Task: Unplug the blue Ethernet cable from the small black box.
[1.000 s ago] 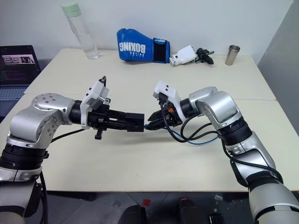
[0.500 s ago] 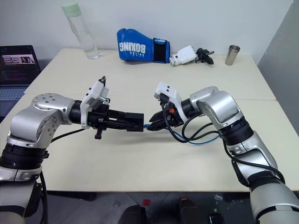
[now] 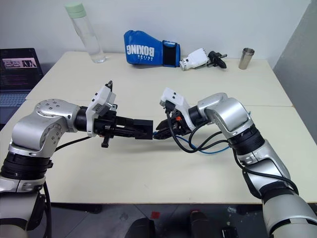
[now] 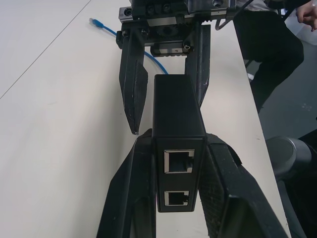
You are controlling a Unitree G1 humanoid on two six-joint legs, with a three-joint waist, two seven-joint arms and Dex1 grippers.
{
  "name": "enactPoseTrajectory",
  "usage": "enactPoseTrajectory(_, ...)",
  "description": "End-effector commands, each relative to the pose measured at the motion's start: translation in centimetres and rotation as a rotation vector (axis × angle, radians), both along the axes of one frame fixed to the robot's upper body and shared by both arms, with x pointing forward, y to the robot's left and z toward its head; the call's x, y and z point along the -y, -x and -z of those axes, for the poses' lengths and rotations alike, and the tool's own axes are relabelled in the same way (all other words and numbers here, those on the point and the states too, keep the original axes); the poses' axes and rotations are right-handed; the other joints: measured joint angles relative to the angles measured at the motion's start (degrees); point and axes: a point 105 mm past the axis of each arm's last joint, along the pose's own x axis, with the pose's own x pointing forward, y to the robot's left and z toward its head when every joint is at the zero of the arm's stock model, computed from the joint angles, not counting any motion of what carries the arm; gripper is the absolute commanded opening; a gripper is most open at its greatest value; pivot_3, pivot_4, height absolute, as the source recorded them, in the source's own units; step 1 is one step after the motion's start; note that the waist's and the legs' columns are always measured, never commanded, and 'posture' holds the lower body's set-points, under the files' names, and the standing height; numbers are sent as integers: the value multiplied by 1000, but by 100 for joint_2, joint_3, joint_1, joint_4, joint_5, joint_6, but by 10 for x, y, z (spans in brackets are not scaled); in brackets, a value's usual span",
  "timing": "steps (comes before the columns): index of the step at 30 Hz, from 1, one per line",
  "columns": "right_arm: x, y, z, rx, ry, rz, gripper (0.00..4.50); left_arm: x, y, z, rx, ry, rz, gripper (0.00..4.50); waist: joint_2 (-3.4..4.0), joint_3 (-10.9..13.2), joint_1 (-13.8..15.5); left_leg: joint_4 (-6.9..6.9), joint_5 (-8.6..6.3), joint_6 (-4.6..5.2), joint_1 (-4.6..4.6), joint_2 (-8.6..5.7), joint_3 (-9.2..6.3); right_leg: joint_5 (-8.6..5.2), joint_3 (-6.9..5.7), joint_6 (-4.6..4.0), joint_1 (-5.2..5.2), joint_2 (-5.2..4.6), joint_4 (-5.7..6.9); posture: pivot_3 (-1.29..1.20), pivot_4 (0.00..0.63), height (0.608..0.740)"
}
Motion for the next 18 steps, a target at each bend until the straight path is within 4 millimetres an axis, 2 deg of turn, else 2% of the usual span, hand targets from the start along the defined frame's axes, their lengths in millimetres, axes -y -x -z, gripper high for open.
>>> enactPoseTrajectory(1, -4, 2, -13, 46, -9, -24, 1624, 2, 1, -11, 55, 8, 15, 776, 0, 0, 0, 0, 0, 0, 0, 0, 0, 0, 0, 0, 0, 0, 0, 0, 150, 740)
enactPoseTrajectory(9, -3, 3, -12, 50, -1, -33, 29, 2, 2, -11, 55, 7, 19, 776, 0, 0, 0, 0, 0, 0, 0, 0, 0, 0, 0, 0, 0, 0, 0, 0, 150, 740)
enactPoseTrajectory(18, -2, 2, -11, 61, 5, -33, 27, 3, 4, -10, 45, -1, 33, 776, 0, 0, 0, 0, 0, 0, 0, 0, 0, 0, 0, 0, 0, 0, 0, 0, 150, 740)
